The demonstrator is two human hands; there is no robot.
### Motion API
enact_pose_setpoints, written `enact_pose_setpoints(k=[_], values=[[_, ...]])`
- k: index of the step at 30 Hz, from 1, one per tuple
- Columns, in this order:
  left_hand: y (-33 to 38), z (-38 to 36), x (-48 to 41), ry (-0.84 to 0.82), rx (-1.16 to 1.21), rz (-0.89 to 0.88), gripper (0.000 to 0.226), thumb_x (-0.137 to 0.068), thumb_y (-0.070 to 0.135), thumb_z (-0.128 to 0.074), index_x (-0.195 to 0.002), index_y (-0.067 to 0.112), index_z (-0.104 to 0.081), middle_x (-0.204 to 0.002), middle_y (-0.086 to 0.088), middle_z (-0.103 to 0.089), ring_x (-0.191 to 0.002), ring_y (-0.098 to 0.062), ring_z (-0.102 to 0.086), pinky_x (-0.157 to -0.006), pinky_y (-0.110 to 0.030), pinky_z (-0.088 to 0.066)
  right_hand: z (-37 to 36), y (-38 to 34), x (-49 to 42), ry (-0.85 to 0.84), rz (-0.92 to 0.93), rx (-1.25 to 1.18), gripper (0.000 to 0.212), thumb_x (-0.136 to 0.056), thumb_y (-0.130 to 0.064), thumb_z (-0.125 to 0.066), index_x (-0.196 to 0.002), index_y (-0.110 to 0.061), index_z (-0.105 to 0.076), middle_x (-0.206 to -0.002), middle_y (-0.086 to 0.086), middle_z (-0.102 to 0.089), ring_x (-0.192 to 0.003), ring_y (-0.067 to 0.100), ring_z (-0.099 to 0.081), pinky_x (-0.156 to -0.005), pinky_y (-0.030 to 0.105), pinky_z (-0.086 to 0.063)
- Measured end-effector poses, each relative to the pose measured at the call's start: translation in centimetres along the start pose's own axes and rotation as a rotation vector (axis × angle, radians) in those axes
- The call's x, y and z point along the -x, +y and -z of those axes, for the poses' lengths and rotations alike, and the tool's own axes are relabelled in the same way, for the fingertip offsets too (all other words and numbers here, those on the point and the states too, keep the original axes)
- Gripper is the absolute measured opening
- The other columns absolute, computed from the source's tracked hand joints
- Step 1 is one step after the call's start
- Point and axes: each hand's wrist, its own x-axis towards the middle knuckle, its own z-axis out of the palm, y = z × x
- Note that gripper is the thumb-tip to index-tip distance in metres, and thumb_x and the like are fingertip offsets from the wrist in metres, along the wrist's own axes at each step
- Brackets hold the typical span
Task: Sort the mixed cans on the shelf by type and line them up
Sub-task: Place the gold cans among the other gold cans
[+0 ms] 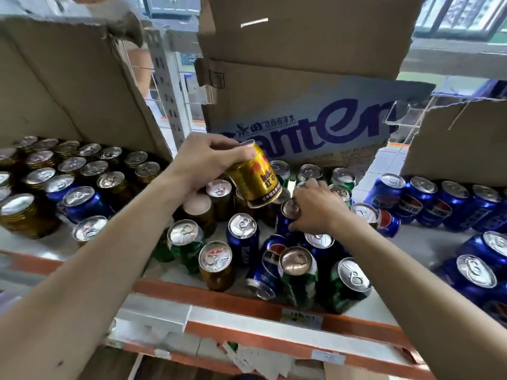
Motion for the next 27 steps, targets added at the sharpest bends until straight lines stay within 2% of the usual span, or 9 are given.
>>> enact_pose_setpoints(k=[2,4,8,10,12,16,21,24,27], values=[[-0.3,0.5,0.0,-0.009,0.1,0.032,0.018,-0.08,0.035,-0.079,-0.092,0.022,-0.078,-0.1,-0.003,-0.072,-0.094,-0.02,-0.067,-0.071,-0.033,-0.058,-0.1,0.1,0.0,0.036,0.003,-0.036,0.058,-0.074,-0.052,-0.077,-0.114,-0.015,-0.056,-0.131,0.008,-0.036,-0.124,0.027,-0.036,-0.094,0.043,-0.043],[-0.7,0.9,0.0,-0.004,0.177,0.055,0.02,-0.081,0.032,-0.079,-0.094,0.017,-0.077,-0.101,-0.009,-0.071,-0.091,-0.023,-0.068,-0.064,-0.031,-0.057,-0.5,0.3,0.0,0.088,0.011,-0.098,0.06,-0.073,-0.054,-0.078,-0.114,-0.016,-0.056,-0.133,0.006,-0.033,-0.124,0.025,-0.035,-0.091,0.04,-0.043],[-1.4,1.7,0.0,0.045,0.231,0.043,0.012,-0.078,0.031,-0.081,-0.084,0.022,-0.079,-0.096,-0.007,-0.072,-0.09,-0.023,-0.068,-0.067,-0.035,-0.059,-1.1,0.7,0.7,0.216,-0.003,-0.268,0.056,-0.073,-0.052,-0.078,-0.111,-0.018,-0.054,-0.13,0.0,-0.043,-0.117,0.022,-0.044,-0.085,0.036,-0.044],[-1.3,2.1,0.0,0.056,0.281,0.039,0.011,-0.074,0.033,-0.082,-0.08,0.023,-0.08,-0.092,-0.005,-0.072,-0.093,-0.024,-0.067,-0.073,-0.04,-0.059,-0.2,1.2,1.2,0.266,-0.046,-0.509,0.05,-0.075,-0.047,-0.078,-0.108,-0.019,-0.054,-0.119,-0.001,-0.058,-0.104,0.019,-0.055,-0.085,0.038,-0.049],[-1.1,2.2,-0.1,0.058,0.356,0.038,0.006,-0.079,0.027,-0.08,-0.074,0.023,-0.08,-0.083,0.0,-0.071,-0.088,-0.022,-0.065,-0.066,-0.035,-0.057,1.6,1.9,1.9,0.287,-0.087,-0.809,0.045,-0.075,-0.04,-0.08,-0.105,-0.02,-0.054,-0.105,0.0,-0.066,-0.094,0.018,-0.063,-0.085,0.043,-0.054],[-0.3,1.3,-0.5,-0.005,0.484,0.068,0.018,-0.085,0.025,-0.073,-0.069,0.019,-0.076,-0.064,0.007,-0.065,-0.076,-0.019,-0.063,-0.068,-0.036,-0.056,5.4,3.3,3.8,0.402,-0.115,-1.188,0.039,-0.076,-0.033,-0.08,-0.104,-0.018,-0.058,-0.101,0.009,-0.071,-0.091,0.028,-0.07,-0.084,0.051,-0.058],[1.0,-2.0,-0.8,-0.119,0.524,0.058,0.015,-0.091,0.023,-0.065,-0.077,0.018,-0.069,-0.061,0.008,-0.062,-0.072,-0.017,-0.063,-0.083,-0.044,-0.056,7.3,4.4,7.5,0.487,-0.105,-1.231,0.038,-0.082,-0.027,-0.078,-0.112,-0.01,-0.063,-0.095,0.004,-0.074,-0.086,0.019,-0.072,-0.078,0.034,-0.057],[1.7,-4.7,-1.1,-0.21,0.469,0.021,0.018,-0.09,0.023,-0.066,-0.075,0.017,-0.072,-0.063,0.008,-0.065,-0.074,-0.018,-0.064,-0.077,-0.043,-0.057,6.8,5.6,9.7,0.524,-0.186,-1.204,0.04,-0.074,-0.033,-0.08,-0.107,-0.015,-0.067,-0.094,0.002,-0.075,-0.089,0.021,-0.072,-0.08,0.038,-0.059],[2.2,-7.9,-1.2,-0.309,0.423,0.003,0.013,-0.088,0.025,-0.068,-0.081,0.016,-0.074,-0.066,0.007,-0.068,-0.072,-0.017,-0.067,-0.074,-0.04,-0.058,6.0,7.4,12.0,0.569,-0.274,-1.228,0.029,-0.079,-0.023,-0.081,-0.102,-0.016,-0.067,-0.09,0.0,-0.074,-0.084,0.017,-0.071,-0.077,0.033,-0.058]])
